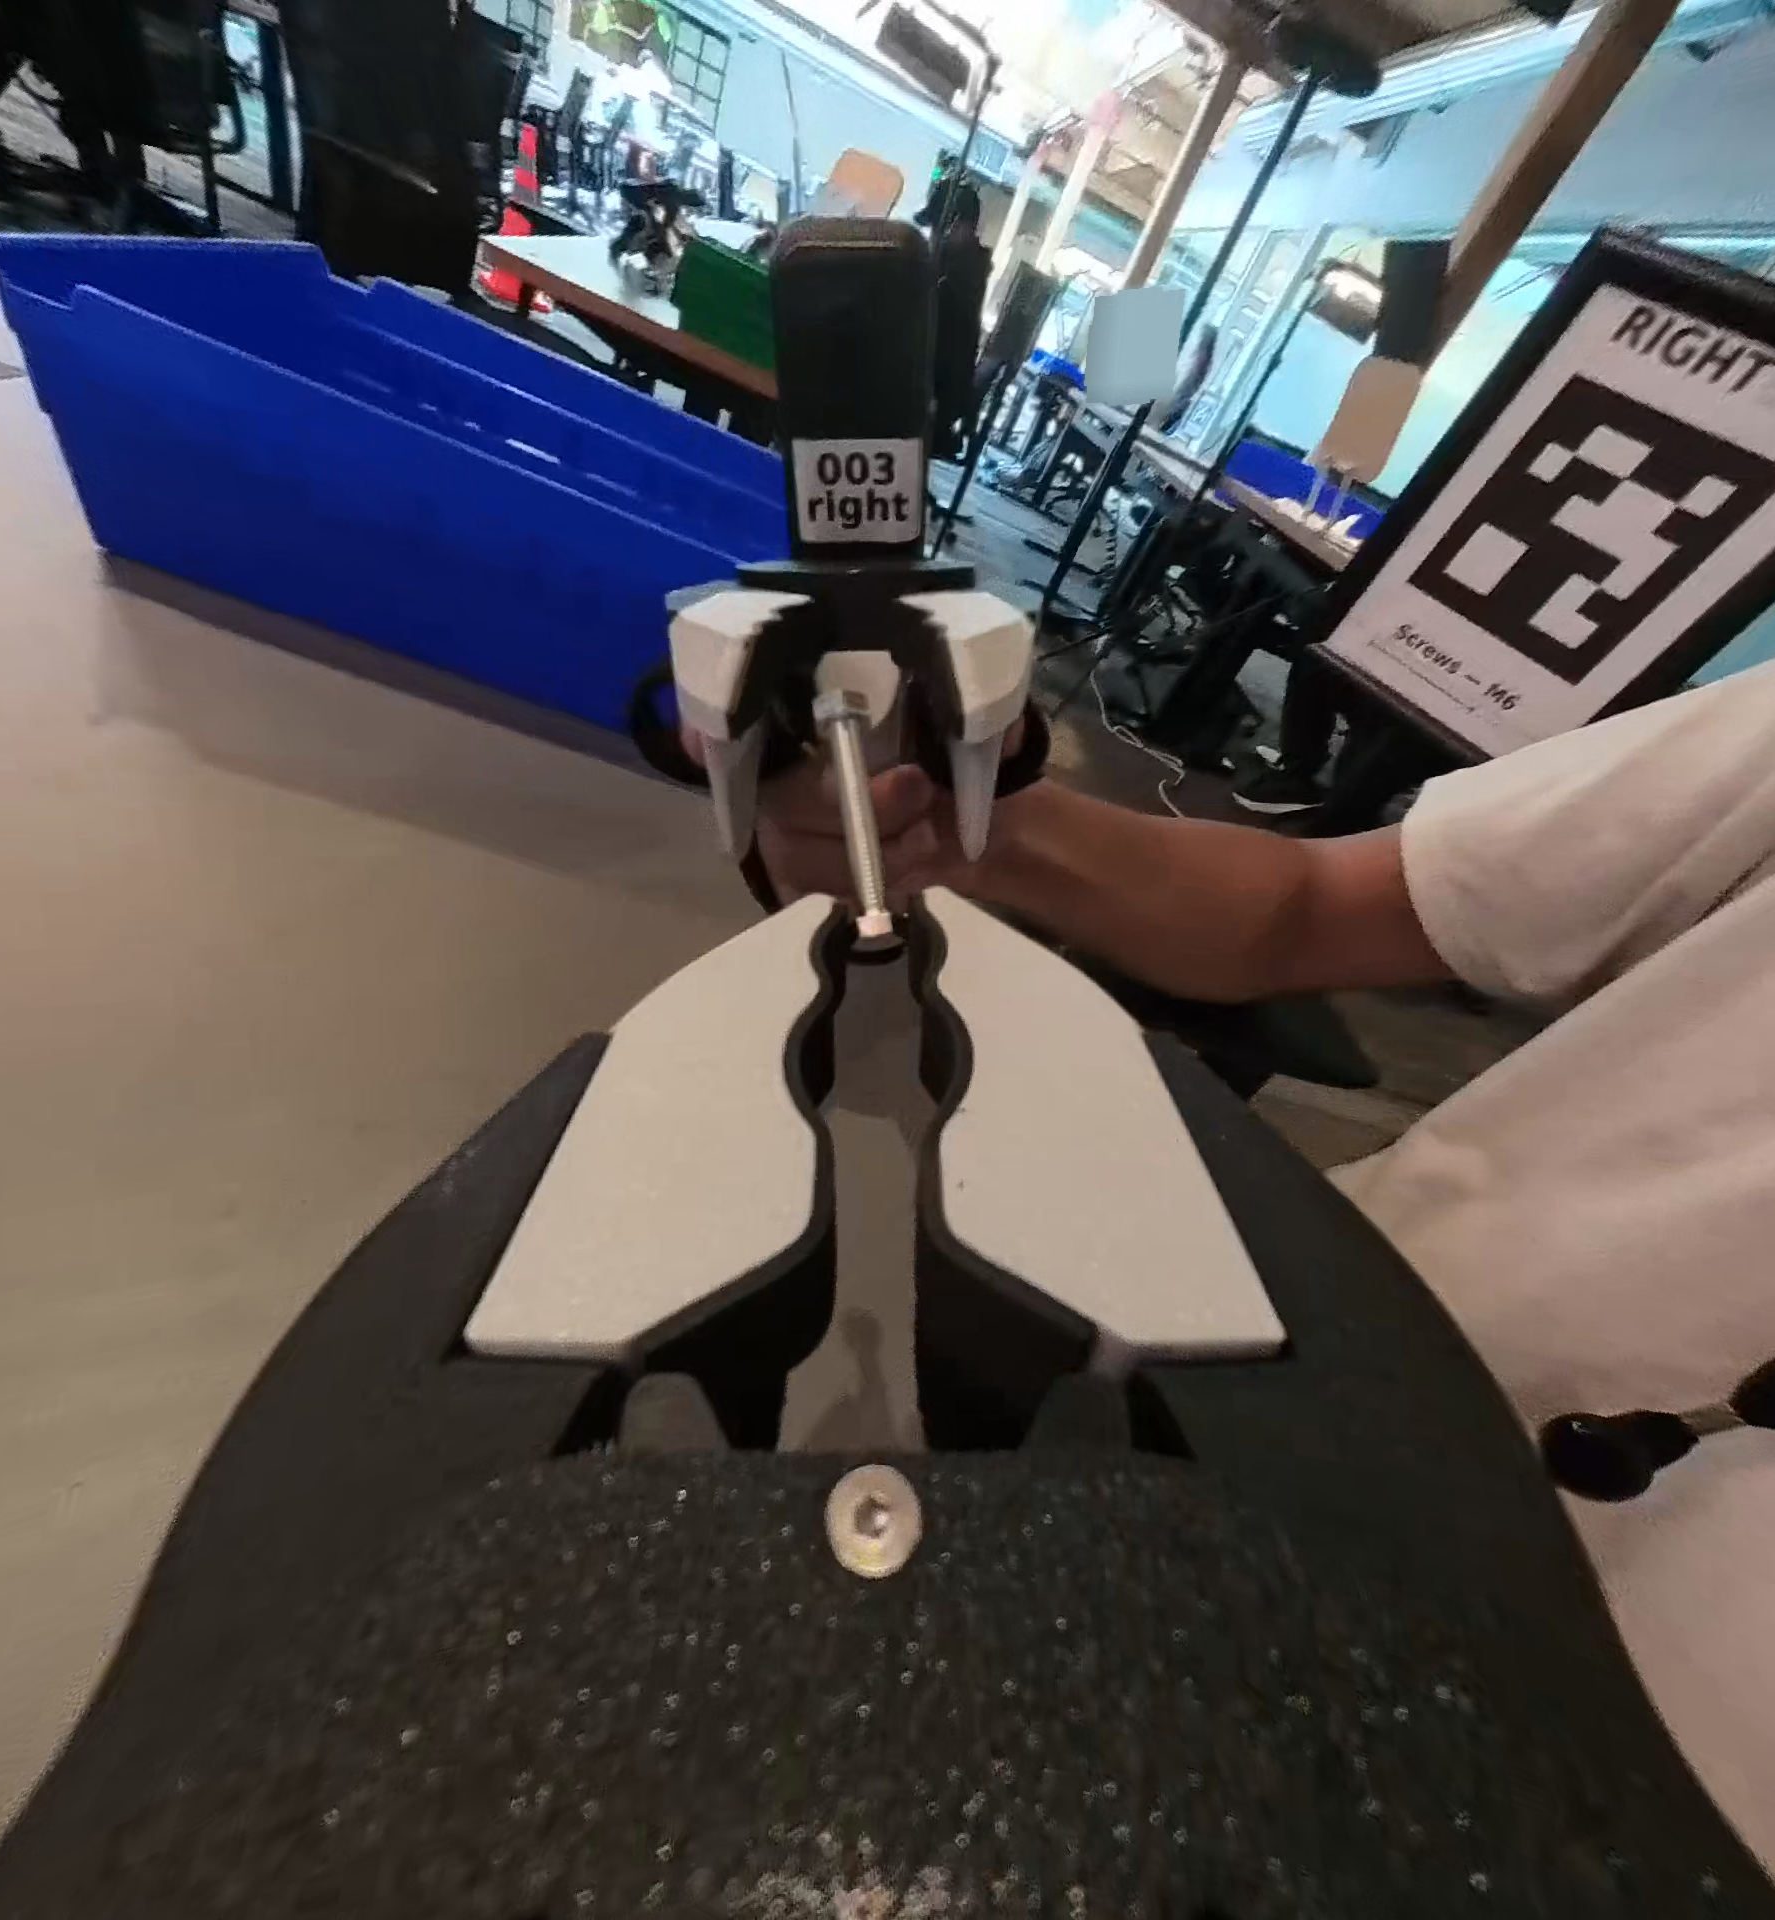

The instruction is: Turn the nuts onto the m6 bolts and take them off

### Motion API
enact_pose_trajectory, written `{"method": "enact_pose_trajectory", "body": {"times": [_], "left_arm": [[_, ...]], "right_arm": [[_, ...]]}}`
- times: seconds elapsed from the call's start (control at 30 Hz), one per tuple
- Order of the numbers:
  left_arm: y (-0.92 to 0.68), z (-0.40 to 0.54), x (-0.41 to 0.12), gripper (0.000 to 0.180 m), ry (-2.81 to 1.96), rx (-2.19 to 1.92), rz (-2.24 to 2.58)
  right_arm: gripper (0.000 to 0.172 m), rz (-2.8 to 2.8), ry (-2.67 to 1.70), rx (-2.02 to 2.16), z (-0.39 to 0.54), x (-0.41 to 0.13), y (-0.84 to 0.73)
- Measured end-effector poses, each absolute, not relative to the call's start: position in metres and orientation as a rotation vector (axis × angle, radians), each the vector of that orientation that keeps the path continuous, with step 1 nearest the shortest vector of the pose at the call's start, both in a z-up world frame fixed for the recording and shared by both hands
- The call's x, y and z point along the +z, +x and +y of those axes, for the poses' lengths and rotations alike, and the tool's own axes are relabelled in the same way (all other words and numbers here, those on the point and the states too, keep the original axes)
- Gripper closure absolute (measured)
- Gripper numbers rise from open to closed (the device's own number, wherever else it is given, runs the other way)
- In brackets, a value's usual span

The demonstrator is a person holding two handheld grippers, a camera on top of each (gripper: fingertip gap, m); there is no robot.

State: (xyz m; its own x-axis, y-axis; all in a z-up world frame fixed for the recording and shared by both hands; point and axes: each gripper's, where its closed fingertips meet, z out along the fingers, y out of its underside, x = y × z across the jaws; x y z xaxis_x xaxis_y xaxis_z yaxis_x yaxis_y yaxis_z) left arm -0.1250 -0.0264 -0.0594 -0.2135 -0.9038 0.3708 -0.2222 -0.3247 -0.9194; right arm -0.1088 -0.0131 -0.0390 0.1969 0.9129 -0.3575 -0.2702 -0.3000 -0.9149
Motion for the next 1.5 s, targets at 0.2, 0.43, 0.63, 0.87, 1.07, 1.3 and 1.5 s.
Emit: {"method": "enact_pose_trajectory", "body": {"times": [0.2,0.43,0.63,0.87,1.07,1.3,1.5], "left_arm": [[-0.124,-0.026,-0.066,0.17,-1.499,-1.519,1.377],[-0.12,0.001,-0.09,0.17,-1.583,-1.166,1.366],[-0.123,0.017,-0.087,0.17,-1.572,-1.025,1.308],[-0.122,0.016,-0.089,0.17,-1.548,-0.917,1.335],[-0.134,0.016,-0.075,0.17,-1.562,-1.123,1.286],[-0.152,-0.016,-0.058,0.17,-1.543,-1.447,1.502],[-0.165,-0.023,-0.057,0.17,-1.577,-1.568,1.63]], "right_arm": [[0.162,-0.679,-1.415,1.345,-0.012,-0.044,-0.111],[0.162,-0.395,-1.795,1.31,0.016,-0.07,-0.108],[0.162,-0.096,-1.907,1.355,0.022,-0.073,-0.106],[0.148,0.034,-1.829,1.627,0.018,-0.048,-0.12],[0.133,-0.374,-1.838,1.457,0.002,-0.036,-0.114],[0.134,-1.523,-1.474,0.47,-0.02,-0.035,-0.111],[0.136,-1.85,-1.154,0.147,-0.016,-0.034,-0.135]]}}
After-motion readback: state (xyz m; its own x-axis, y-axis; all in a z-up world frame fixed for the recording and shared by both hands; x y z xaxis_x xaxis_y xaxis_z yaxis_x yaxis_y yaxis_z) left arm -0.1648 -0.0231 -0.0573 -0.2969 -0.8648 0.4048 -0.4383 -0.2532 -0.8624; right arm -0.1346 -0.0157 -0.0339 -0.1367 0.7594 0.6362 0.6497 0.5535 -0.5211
